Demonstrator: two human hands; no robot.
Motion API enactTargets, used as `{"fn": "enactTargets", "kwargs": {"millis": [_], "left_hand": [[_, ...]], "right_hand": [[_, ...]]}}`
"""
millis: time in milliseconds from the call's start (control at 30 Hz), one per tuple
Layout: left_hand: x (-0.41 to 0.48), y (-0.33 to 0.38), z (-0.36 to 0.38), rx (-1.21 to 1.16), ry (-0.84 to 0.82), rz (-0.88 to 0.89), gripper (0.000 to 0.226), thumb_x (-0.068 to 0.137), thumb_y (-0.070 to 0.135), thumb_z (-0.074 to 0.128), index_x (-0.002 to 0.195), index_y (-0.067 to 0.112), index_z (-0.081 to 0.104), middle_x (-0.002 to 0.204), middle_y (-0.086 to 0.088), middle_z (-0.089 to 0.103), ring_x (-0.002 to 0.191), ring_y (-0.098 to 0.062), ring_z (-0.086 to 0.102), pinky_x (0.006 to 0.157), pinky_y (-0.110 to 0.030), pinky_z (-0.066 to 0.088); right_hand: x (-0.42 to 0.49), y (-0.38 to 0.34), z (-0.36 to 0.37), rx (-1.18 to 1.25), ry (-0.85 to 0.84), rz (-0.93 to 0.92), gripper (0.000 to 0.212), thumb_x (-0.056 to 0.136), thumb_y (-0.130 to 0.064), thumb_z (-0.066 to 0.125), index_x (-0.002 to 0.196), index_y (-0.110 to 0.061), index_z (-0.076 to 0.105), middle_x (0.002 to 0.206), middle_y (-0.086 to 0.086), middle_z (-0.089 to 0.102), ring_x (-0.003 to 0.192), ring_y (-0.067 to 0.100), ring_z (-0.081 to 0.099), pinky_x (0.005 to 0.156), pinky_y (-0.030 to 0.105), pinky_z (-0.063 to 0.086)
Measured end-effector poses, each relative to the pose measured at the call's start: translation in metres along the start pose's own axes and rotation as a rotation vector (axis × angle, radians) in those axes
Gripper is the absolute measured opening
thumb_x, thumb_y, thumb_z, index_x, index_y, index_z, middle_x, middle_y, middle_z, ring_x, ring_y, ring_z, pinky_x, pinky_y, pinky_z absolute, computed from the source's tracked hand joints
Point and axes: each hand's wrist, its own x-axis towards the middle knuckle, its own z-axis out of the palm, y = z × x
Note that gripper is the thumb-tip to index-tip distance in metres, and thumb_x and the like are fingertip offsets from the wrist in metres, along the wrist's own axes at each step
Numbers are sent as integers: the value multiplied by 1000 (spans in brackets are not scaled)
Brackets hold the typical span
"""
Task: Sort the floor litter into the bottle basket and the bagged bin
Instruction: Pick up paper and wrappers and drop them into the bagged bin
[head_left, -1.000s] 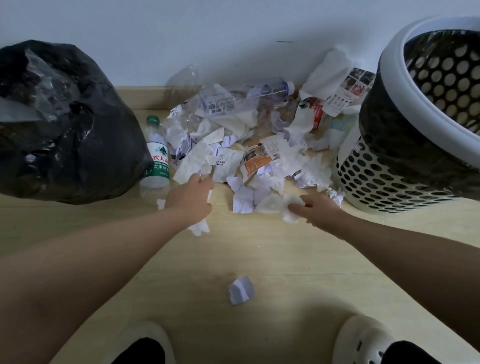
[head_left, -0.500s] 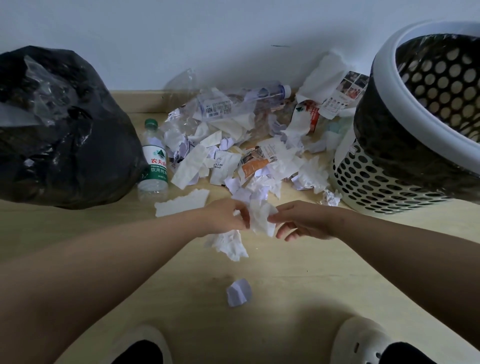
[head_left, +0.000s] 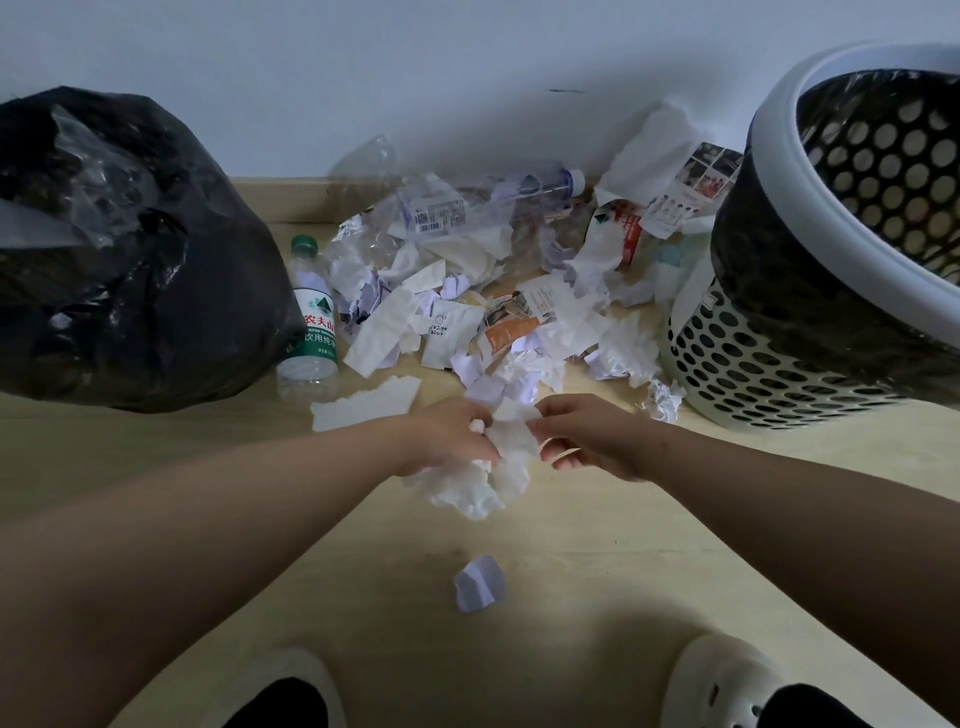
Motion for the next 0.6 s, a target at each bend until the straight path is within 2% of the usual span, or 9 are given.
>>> {"fn": "enactTargets", "kwargs": {"millis": [67, 100, 133, 167, 233, 333, 433, 500, 600], "left_hand": [[1, -4, -6, 21, 79, -9, 15, 84, 18, 67, 73, 18, 57, 93, -3, 57, 83, -14, 53, 69, -21, 42], [1, -6, -9, 16, 104, -17, 10, 84, 23, 68, 79, 18, 60, 103, -6, 58, 89, -16, 54, 73, -23, 41], [-1, -5, -11, 18, 129, -22, 15, 85, 27, 67, 95, 17, 63, 117, -8, 57, 98, -18, 54, 78, -24, 39], [0, -8, -13, 10, 142, -39, 35, 86, 31, 66, 115, 14, 59, 128, -8, 52, 107, -19, 52, 82, -23, 37], [4, -12, -15, -28, 172, -68, 49, 89, 33, 62, 131, 11, 49, 126, -7, 53, 102, -16, 52, 82, -22, 37], [4, -11, -17, -130, 249, -87, 17, 90, 30, 60, 99, 16, 58, 98, 1, 55, 89, -15, 50, 80, -25, 38], [4, -4, -21, -241, 327, -115, 11, 90, 22, 57, 89, 15, 49, 91, -2, 47, 81, -16, 46, 69, -25, 37], [5, 5, -21, -347, 339, -111, 10, 91, 18, 56, 86, 14, 47, 89, -3, 47, 78, -15, 45, 62, -23, 34], [4, 16, -19, -515, 313, -74, 20, 90, 28, 60, 106, 18, 55, 115, -5, 55, 108, -21, 52, 89, -30, 43]], "right_hand": [[1, 1, -4, -14, 77, -3, 17, 92, -12, 55, 77, -17, 56, 71, -1, 53, 64, 12, 51, 65, 25, 42], [1, 2, -7, -26, 114, -3, 16, 93, -13, 54, 77, -17, 56, 72, -1, 54, 64, 12, 51, 65, 24, 42], [2, 3, -9, -42, 145, 0, 16, 93, -14, 53, 77, -16, 56, 73, 0, 54, 64, 12, 51, 65, 24, 42], [2, 5, -11, -57, 171, 4, 16, 93, -15, 54, 77, -16, 56, 74, 0, 55, 65, 12, 51, 64, 23, 42], [2, 6, -14, -68, 232, 17, 16, 92, -15, 56, 76, -15, 56, 74, 2, 57, 65, 13, 52, 61, 23, 43], [1, 5, -16, -35, 371, 16, 17, 90, -12, 58, 73, -15, 53, 70, 3, 56, 61, 13, 52, 58, 22, 43], [1, -3, -14, 17, 468, -27, 18, 89, -12, 61, 74, -16, 52, 68, 3, 54, 59, 13, 51, 60, 23, 45], [0, -12, -4, 31, 432, -68, 18, 88, -12, 62, 74, -16, 51, 70, 3, 54, 59, 13, 51, 60, 23, 46], [0, -29, 21, 31, 276, -115, 18, 88, -10, 63, 75, -16, 52, 71, 1, 54, 60, 11, 50, 60, 21, 45]]}}
